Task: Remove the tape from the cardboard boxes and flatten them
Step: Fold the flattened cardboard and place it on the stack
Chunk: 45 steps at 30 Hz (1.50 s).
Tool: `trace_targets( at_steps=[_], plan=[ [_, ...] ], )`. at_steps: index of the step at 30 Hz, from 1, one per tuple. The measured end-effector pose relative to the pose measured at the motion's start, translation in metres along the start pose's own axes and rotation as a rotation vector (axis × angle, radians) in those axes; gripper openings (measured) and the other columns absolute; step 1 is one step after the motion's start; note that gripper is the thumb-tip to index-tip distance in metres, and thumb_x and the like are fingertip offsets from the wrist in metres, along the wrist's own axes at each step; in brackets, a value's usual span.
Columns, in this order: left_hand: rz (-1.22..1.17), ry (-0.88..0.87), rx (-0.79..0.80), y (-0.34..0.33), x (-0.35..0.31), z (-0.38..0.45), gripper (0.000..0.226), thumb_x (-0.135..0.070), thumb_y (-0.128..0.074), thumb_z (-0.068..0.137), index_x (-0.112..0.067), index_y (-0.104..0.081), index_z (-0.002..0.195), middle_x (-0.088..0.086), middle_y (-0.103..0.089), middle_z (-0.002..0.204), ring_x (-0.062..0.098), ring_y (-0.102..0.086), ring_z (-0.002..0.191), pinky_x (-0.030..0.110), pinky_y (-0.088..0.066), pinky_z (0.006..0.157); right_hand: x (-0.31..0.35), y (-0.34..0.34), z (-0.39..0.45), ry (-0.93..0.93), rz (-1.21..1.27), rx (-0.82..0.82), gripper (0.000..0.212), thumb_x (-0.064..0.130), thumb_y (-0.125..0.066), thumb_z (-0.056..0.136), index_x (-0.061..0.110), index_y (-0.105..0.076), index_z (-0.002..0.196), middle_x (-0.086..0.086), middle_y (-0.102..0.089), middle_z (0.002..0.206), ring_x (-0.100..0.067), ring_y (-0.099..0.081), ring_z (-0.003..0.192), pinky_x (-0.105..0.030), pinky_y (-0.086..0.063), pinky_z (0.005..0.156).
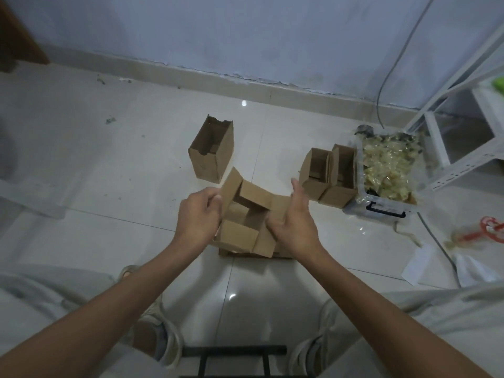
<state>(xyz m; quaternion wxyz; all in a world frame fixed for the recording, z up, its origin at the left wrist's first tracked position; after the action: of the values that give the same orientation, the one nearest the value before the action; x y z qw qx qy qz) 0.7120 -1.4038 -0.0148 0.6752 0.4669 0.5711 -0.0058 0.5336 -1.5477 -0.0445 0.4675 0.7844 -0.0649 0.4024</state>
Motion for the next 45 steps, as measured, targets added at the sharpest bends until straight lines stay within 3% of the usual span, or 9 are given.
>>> trace_targets(
  at_steps=[2, 5, 14, 21, 25, 30, 34, 41, 45],
  plan=[
    [0.068, -0.106, 0.032, -0.01, -0.007, -0.006, 0.026, -0.018, -0.045, 0.109, -0.019, -0.07, 0.105, -0.004, -0.07, 0.09, 0.014, -0.066, 0.085, 0.033, -0.055, 0.072, 0.019, 0.004, 0.004, 0.188, -0.44, -0.068, 0.099, 0.035, -0.076, 0.089, 0.028, -0.01, 0.163, -0.007, -0.023, 0.166, -0.027, -0.036, 0.146, -0.043, -0.051, 0.103],
    [0.132, -0.214, 0.071, -0.022, -0.015, -0.008, 0.026, -0.021, -0.045, 0.109, -0.022, -0.07, 0.116, -0.005, -0.072, 0.093, 0.016, -0.067, 0.085, 0.042, -0.059, 0.075, 0.028, 0.0, 0.007, 0.25, -0.706, -0.038, 0.058, 0.055, -0.067, 0.092, 0.022, -0.05, 0.137, -0.005, -0.06, 0.129, -0.026, -0.059, 0.112, -0.039, -0.049, 0.084],
    [-0.034, -0.065, -0.028, -0.003, 0.01, -0.007, 0.025, -0.05, -0.062, 0.099, -0.03, -0.067, 0.114, -0.017, -0.069, 0.107, 0.003, -0.066, 0.098, 0.036, -0.06, 0.086, 0.016, 0.003, 0.007, 0.128, -0.501, -0.038, 0.033, 0.022, -0.048, 0.107, 0.015, -0.061, 0.077, 0.002, -0.053, 0.068, -0.012, -0.048, 0.056, -0.025, -0.032, 0.048],
    [-0.302, 0.376, 0.164, -0.036, 0.038, -0.033, 0.097, -0.077, -0.077, 0.07, -0.034, -0.034, 0.145, -0.009, -0.045, 0.136, 0.022, -0.054, 0.12, 0.04, -0.055, 0.091, 0.018, 0.012, 0.006, 0.077, -0.509, -0.092, 0.018, 0.02, -0.044, 0.107, 0.01, -0.059, 0.112, -0.003, -0.052, 0.08, -0.027, -0.059, 0.075, -0.033, -0.038, 0.061],
    [-0.237, 0.369, 0.231, -0.047, 0.035, -0.029, 0.093, -0.049, -0.086, 0.076, -0.032, -0.032, 0.15, -0.004, -0.054, 0.125, 0.024, -0.061, 0.112, 0.042, -0.061, 0.087, 0.032, 0.013, 0.005, 0.144, -0.478, -0.083, 0.063, 0.022, -0.044, 0.107, 0.013, -0.017, 0.164, 0.0, -0.049, 0.07, -0.018, -0.048, 0.062, -0.033, -0.035, 0.054],
    [-0.13, 0.265, 0.147, -0.026, 0.027, -0.015, 0.038, -0.028, -0.044, 0.105, -0.025, -0.049, 0.143, 0.002, -0.06, 0.121, 0.025, -0.058, 0.111, 0.027, -0.047, 0.07, 0.034, 0.02, 0.0, 0.204, -0.195, -0.077, 0.068, 0.019, -0.046, 0.106, 0.023, -0.015, 0.166, -0.001, -0.059, 0.069, -0.014, -0.058, 0.056, -0.029, -0.045, 0.046],
    [-0.455, 0.337, 0.238, -0.031, 0.018, -0.014, 0.046, -0.029, -0.03, 0.108, -0.04, -0.047, 0.149, -0.01, -0.05, 0.134, 0.016, -0.049, 0.118, 0.043, -0.048, 0.099, 0.003, 0.025, 0.017, 0.002, 0.355, -0.025, 0.062, 0.009, -0.047, 0.103, 0.038, -0.034, 0.156, -0.013, -0.069, 0.102, -0.022, -0.071, 0.072, -0.047, -0.065, 0.063],
    [-0.494, 0.369, 0.232, -0.025, 0.03, -0.008, 0.066, -0.076, -0.045, 0.085, -0.042, -0.059, 0.14, -0.007, -0.052, 0.137, 0.008, -0.053, 0.11, 0.032, -0.048, 0.088, -0.004, 0.01, 0.017, -0.153, 0.8, 0.201, 0.049, 0.014, -0.054, 0.1, 0.034, -0.048, 0.144, -0.006, -0.063, 0.122, -0.029, -0.068, 0.111, -0.048, -0.064, 0.086],
    [-0.334, 0.15, 0.167, -0.015, 0.029, -0.003, 0.045, -0.06, -0.035, 0.107, -0.043, -0.076, 0.118, -0.017, -0.057, 0.121, 0.005, -0.055, 0.107, 0.028, -0.046, 0.089, -0.015, 0.003, 0.026, -0.255, 1.102, 0.359, 0.032, 0.036, -0.053, 0.101, 0.014, -0.056, 0.125, -0.017, -0.068, 0.127, -0.034, -0.071, 0.112, -0.052, -0.06, 0.091]
  ],
)
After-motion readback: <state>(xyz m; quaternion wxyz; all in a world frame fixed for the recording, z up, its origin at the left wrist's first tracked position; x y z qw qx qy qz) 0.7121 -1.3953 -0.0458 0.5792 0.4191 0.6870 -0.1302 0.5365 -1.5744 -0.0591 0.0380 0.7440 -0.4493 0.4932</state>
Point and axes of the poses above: each hand's wrist, its own z-axis towards the middle knuckle, its own y-axis out of the back of the hand, x = y × z, the point moved 9 cm from there along z, towards the middle knuckle
